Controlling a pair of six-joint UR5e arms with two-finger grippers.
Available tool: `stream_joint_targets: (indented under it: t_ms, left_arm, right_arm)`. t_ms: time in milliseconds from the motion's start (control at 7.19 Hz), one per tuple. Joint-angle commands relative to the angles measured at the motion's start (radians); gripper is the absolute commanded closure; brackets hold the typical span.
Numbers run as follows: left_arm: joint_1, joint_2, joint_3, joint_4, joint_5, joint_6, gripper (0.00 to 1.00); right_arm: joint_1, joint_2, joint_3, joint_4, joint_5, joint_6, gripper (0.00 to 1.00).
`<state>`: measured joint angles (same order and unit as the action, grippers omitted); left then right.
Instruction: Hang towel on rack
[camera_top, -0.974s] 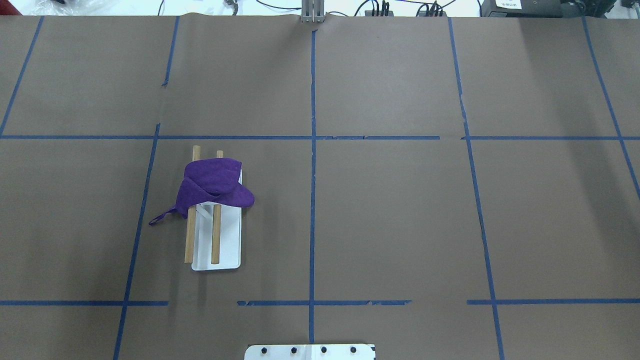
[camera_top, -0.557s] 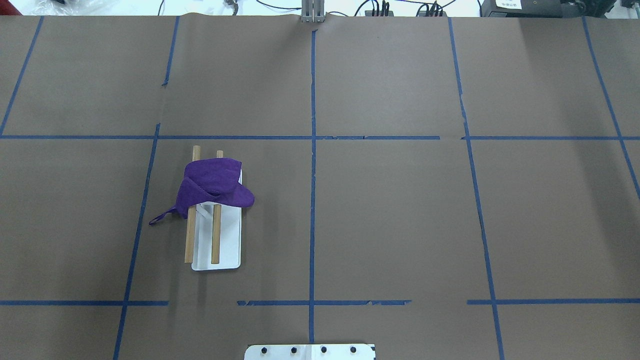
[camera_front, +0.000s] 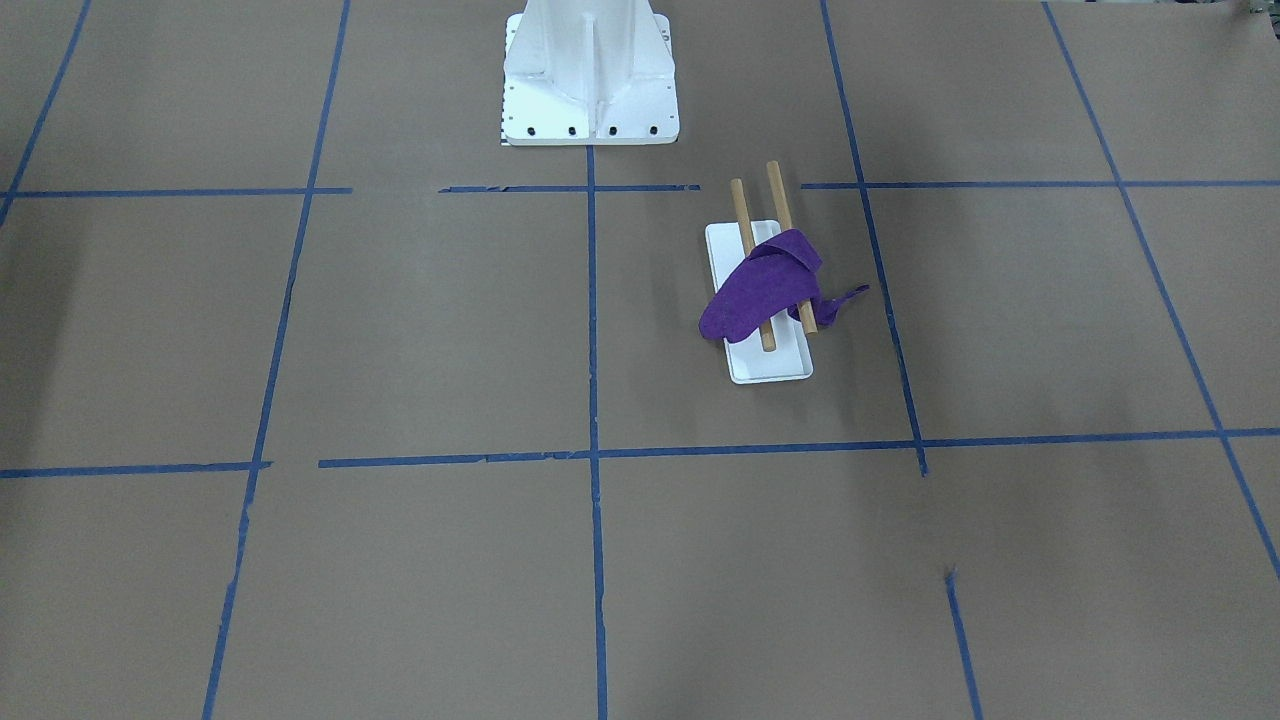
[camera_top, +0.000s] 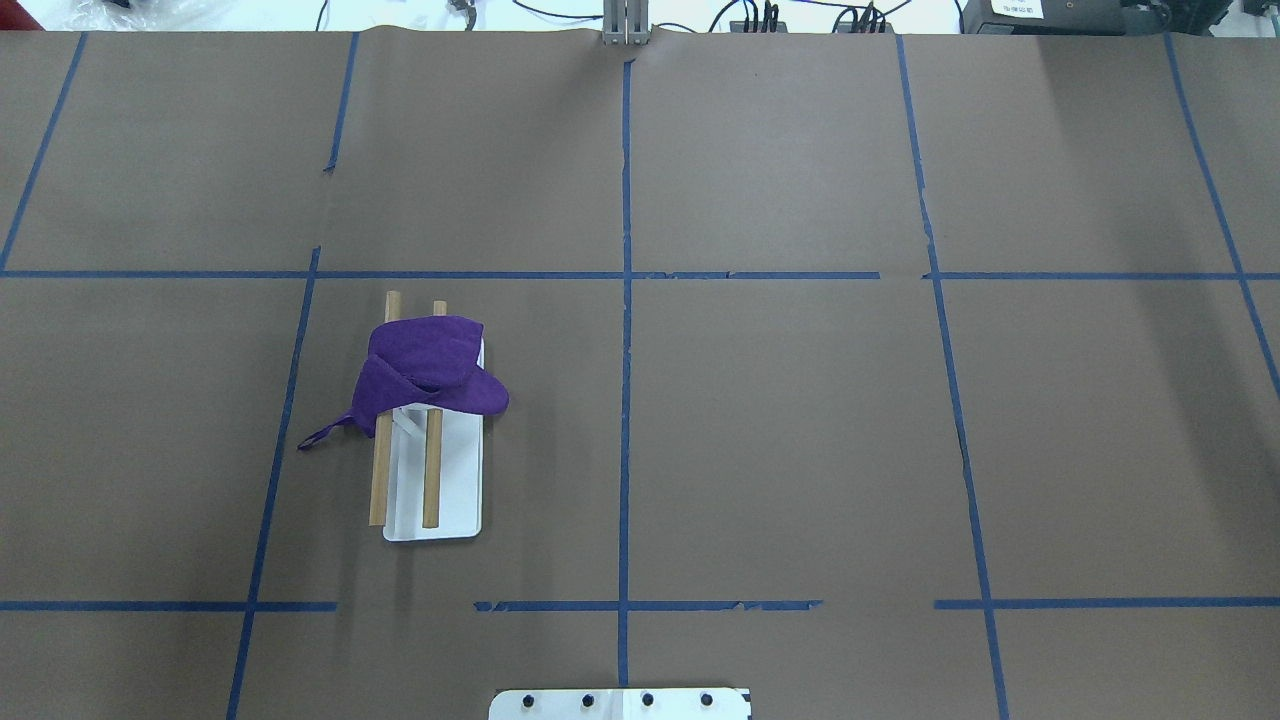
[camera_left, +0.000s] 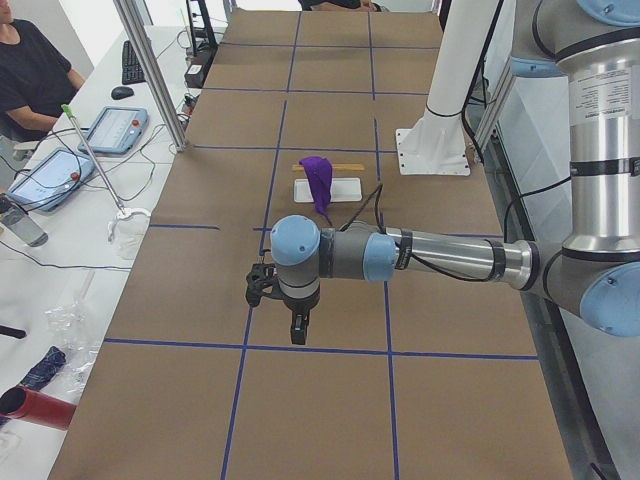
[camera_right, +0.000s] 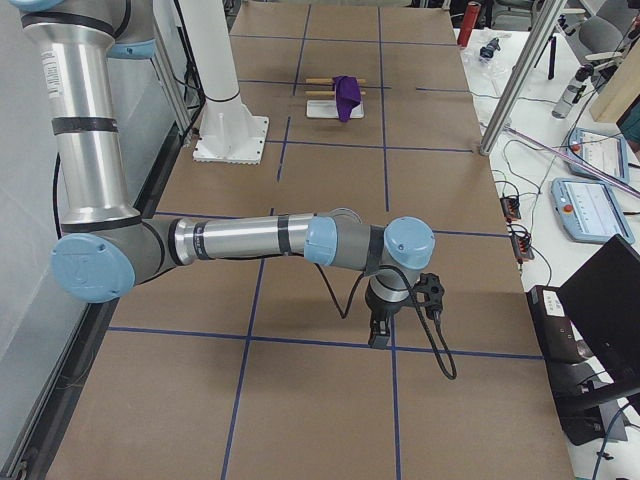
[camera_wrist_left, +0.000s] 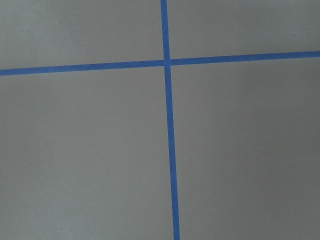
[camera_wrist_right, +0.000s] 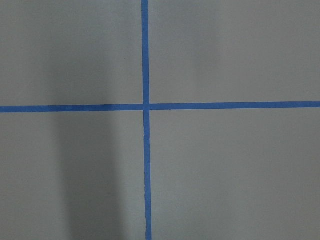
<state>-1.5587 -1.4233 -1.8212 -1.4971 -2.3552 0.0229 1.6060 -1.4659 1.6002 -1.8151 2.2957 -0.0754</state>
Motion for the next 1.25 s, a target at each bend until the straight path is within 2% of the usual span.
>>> stream_joint_targets:
  t_ms: [0,417,1113]
  left_arm:
    - [-0.001,0.0,-0.006,-0.002,-0.004,0.0,0.0]
    - [-0.001,-0.046,-0.03,0.014,-0.001,0.0,0.0]
    - [-0.001,-0.052,-0.043,0.018,0.001,0.0,0.0]
  right_arm:
    - [-0.018,-0.001,0.009,0.0,0.002,0.008,0.0]
    - [-0.043,-0.002,0.014,0.0,0.004,0.009,0.0]
    - [-0.043,-0.011,0.017,0.0,0.002,0.009,0.0]
